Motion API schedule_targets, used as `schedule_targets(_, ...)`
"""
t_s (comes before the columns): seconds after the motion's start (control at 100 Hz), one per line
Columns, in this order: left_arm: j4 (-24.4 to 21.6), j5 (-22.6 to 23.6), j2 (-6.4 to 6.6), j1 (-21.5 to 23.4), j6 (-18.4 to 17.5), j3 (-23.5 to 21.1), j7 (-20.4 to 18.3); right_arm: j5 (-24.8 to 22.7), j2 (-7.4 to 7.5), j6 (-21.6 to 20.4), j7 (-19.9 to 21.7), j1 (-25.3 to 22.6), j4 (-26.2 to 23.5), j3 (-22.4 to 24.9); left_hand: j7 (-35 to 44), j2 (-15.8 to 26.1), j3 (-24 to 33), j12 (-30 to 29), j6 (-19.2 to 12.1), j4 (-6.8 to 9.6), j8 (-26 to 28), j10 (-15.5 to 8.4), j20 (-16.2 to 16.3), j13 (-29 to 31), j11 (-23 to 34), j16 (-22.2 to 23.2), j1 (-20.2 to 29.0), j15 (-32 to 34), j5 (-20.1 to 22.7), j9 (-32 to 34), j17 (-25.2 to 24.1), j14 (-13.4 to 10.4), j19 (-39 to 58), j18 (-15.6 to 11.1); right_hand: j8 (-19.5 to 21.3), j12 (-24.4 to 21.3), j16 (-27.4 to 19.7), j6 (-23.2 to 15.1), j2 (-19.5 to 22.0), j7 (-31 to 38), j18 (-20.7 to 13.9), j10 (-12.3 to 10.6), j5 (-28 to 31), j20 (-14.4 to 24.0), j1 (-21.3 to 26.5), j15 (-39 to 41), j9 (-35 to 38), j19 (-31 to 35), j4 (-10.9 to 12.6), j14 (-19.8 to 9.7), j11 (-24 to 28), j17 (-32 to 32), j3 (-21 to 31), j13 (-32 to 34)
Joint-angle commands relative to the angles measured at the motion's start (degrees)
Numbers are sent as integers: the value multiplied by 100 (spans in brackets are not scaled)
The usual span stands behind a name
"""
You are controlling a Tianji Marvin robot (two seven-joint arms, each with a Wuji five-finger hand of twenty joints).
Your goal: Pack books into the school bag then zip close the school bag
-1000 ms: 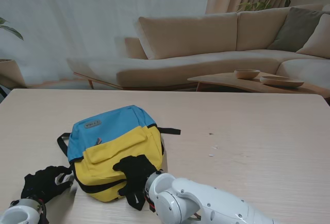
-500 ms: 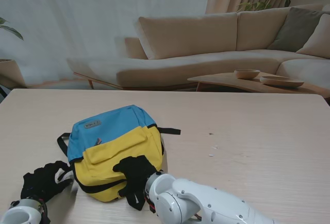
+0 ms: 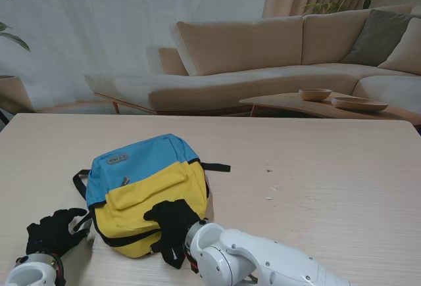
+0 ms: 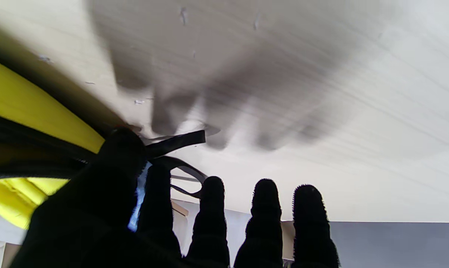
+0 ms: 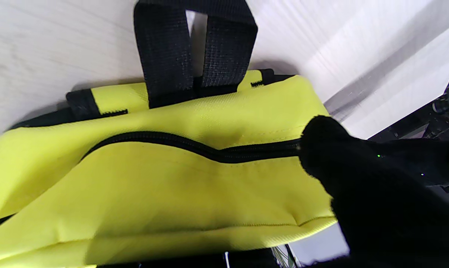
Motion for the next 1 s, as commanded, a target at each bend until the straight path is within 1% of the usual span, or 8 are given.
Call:
schedule_targets(0.0,31,12,-23,2,49,13,-130,32,-6,-14,161,-117,58,-72,98,-31,223,-83,50,141,-140,113,168,-226,-107,51,155,35,288,-259,-99,-133,-189,-181,-76,131,126,-44,23,1,218,68,87,457,-75,191,158,707,171,4,184,552,196,207)
schedule_targets(0.23,152,104,8,-123,137,83,-236,62,-14,-14,150,-127,72,-63,494,-154,405,-106,332,118,24,128,183,-322,-144,32,210,39,855,-383,-95,-192,-153,-211,-68,138,133,-39,31,7,210,68,87,479,-80,204,158,726,181,10,200,554,224,206)
schedule_targets(0.31,194,128,21,-166,162,108,-294,64,-13,-19,150,-128,76,-63,804,-309,293,-99,349,-70,335,116,176,-350,-126,24,384,48,980,-406,-95,-209,-154,-216,-66,139,134,-45,44,8,206,74,90,487,-92,206,158,734,182,14,203,559,226,203)
schedule_targets(0.49,266,219,53,-235,209,157,-426,90,-21,-14,141,-136,87,-57,2815,-666,-332,-30,301,-32,1986,94,154,-405,-28,13,934,60,994,-408,-90,-245,-164,-252,-62,144,144,-38,47,11,202,72,91,504,-98,223,154,753,188,15,216,561,247,205)
schedule_targets(0.61,238,328,79,-240,281,172,-573,107,-30,-9,131,-141,87,-57,4094,-831,-50,70,685,-38,3370,115,136,-461,29,16,821,88,818,-441,-85,-284,-178,-281,-59,148,149,-39,41,14,206,74,95,517,-97,234,158,769,191,11,225,560,263,208)
schedule_targets(0.68,195,390,88,-217,295,161,-629,118,-35,-8,126,-142,88,-58,4558,-814,287,312,790,-94,4055,91,121,-462,283,21,749,111,1038,-423,-81,-276,-184,-293,-57,152,153,-36,41,19,221,69,104,524,-99,242,167,780,193,14,236,567,272,216)
schedule_targets(0.93,-19,449,59,-18,137,37,-495,117,-41,-61,58,-213,48,10,4080,-967,269,104,399,-161,4270,108,111,-340,161,-12,1018,103,1574,137,-93,-102,-145,-200,-36,167,170,-55,29,63,251,66,164,555,-98,276,216,825,199,16,276,586,327,252)
schedule_targets(0.99,-77,473,55,37,126,8,-485,106,-28,-87,49,-251,-2,51,3509,-899,65,54,336,-122,3775,124,102,-332,130,-14,1088,100,1663,220,-95,-99,-138,-194,-30,171,174,-54,31,76,262,72,184,564,-105,285,244,840,199,24,285,601,338,271)
